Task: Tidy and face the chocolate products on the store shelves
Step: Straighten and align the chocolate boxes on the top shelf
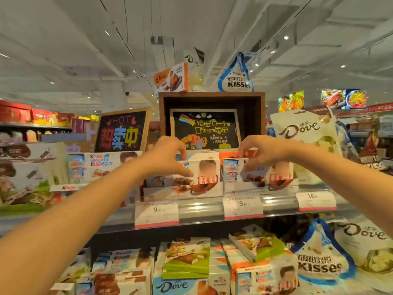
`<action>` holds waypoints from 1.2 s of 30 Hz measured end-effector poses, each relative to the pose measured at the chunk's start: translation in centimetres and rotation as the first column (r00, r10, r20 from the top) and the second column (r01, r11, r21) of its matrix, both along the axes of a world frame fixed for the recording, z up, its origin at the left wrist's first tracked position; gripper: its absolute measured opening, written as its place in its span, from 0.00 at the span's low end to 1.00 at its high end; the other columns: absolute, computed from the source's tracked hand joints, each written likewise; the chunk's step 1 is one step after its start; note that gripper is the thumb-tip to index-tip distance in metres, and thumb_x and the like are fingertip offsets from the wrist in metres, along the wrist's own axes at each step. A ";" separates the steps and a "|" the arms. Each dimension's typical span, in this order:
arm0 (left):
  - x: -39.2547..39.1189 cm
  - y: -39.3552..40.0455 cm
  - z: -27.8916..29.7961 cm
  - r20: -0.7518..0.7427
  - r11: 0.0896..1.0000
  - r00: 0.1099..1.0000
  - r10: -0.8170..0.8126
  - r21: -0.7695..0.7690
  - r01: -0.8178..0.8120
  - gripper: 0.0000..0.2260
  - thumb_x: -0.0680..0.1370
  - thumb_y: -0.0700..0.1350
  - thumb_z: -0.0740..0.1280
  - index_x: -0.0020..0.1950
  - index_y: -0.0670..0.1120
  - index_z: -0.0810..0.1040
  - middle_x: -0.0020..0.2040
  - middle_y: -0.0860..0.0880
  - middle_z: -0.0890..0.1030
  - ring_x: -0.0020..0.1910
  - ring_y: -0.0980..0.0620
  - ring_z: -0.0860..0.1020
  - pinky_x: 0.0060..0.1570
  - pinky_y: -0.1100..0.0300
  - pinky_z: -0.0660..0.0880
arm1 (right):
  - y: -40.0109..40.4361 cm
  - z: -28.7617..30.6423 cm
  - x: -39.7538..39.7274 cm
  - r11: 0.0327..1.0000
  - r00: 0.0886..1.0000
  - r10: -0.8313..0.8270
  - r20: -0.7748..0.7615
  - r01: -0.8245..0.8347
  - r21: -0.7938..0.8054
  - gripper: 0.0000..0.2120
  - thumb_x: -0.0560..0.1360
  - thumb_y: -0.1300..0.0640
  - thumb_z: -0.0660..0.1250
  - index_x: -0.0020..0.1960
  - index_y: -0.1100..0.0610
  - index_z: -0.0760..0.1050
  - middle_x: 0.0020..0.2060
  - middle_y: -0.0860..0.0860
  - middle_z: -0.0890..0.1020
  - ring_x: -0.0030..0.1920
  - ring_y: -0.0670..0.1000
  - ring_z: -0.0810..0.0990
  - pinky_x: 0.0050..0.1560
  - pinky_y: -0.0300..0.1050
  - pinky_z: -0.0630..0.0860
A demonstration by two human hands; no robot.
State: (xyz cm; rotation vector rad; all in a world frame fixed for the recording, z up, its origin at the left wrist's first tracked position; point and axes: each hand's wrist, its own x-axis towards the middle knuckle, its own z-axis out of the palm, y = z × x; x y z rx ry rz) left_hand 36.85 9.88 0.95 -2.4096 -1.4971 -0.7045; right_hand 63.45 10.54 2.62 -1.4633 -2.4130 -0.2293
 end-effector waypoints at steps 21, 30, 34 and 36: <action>-4.2 -6.3 5.5 0.331 0.987 0.933 -0.140 0.121 0.105 0.06 0.76 0.39 0.67 0.51 0.47 0.75 0.43 0.51 0.82 0.43 0.58 0.81 0.38 0.62 0.79 | -2.3 4.5 -2.1 0.932 0.792 0.327 -0.516 -0.180 0.315 0.09 0.76 0.55 0.66 0.53 0.58 0.75 0.45 0.51 0.81 0.44 0.50 0.81 0.40 0.45 0.77; -11.9 -7.4 3.9 0.079 0.998 0.995 0.054 0.036 -0.057 0.06 0.74 0.39 0.69 0.46 0.50 0.78 0.44 0.53 0.81 0.43 0.59 0.79 0.41 0.65 0.73 | -3.3 3.8 -9.6 0.889 0.742 0.448 -0.499 -0.312 0.335 0.08 0.76 0.55 0.66 0.52 0.58 0.74 0.46 0.50 0.82 0.47 0.47 0.81 0.45 0.46 0.78; -14.2 -5.4 2.6 0.015 0.997 0.998 0.069 -0.018 -0.069 0.07 0.75 0.39 0.69 0.50 0.48 0.78 0.47 0.50 0.80 0.48 0.53 0.78 0.46 0.64 0.74 | -3.2 4.2 -12.0 0.900 0.742 0.431 -0.513 -0.312 0.305 0.09 0.76 0.55 0.66 0.52 0.58 0.74 0.44 0.48 0.82 0.45 0.44 0.81 0.43 0.44 0.79; -15.0 -4.9 2.5 -0.004 0.997 0.998 0.066 -0.045 -0.066 0.08 0.75 0.39 0.68 0.53 0.48 0.77 0.49 0.51 0.79 0.48 0.58 0.76 0.43 0.72 0.70 | -3.1 4.4 -13.0 0.907 0.757 0.416 -0.504 -0.306 0.290 0.09 0.76 0.54 0.66 0.53 0.57 0.74 0.42 0.44 0.81 0.44 0.43 0.81 0.41 0.42 0.79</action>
